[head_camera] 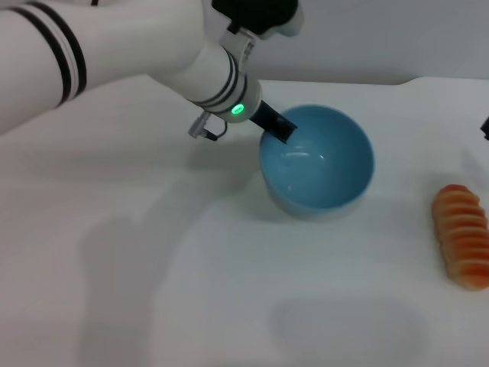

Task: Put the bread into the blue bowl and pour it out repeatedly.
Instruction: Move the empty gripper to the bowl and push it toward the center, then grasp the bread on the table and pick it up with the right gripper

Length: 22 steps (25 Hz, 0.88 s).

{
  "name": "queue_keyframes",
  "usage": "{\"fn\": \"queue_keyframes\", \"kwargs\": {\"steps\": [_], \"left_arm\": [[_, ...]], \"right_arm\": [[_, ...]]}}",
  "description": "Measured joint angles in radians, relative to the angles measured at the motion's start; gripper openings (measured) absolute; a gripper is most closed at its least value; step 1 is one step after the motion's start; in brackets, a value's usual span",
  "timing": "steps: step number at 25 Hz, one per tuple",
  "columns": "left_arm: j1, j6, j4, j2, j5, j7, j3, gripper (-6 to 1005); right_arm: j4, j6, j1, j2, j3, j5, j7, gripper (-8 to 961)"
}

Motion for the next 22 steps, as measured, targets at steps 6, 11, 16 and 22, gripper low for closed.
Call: {"fn": "queue_keyframes", "kwargs": {"steps": [6,11,16,22], "left_arm": [[0.010,0.009,0.001,0.000,0.044,0.004,-0.060,0],[0.005,0.004,-0.005,0.000,0.045,0.005,-0.078,0],[0.004,-0.012,-0.006,-0.001,0.046,0.005,-0.084,0],[0.003,-0.020,-0.007,-0.004,0.046,0.004,-0.084,0]], "right_arm": [[-0.278,0.010,0.001,-0.002,-0.037,-0.483,0.574,794],[-0.435,-0.095,0.032,-0.005,-0.025,-0.952,0.977,794],[-0.466,-0.247,0.035,-0.004,0.011,-1.039,1.023,786],[-0.453,-0.268,0.026,-0.001,0.022,-1.034,1.015,770]]}}
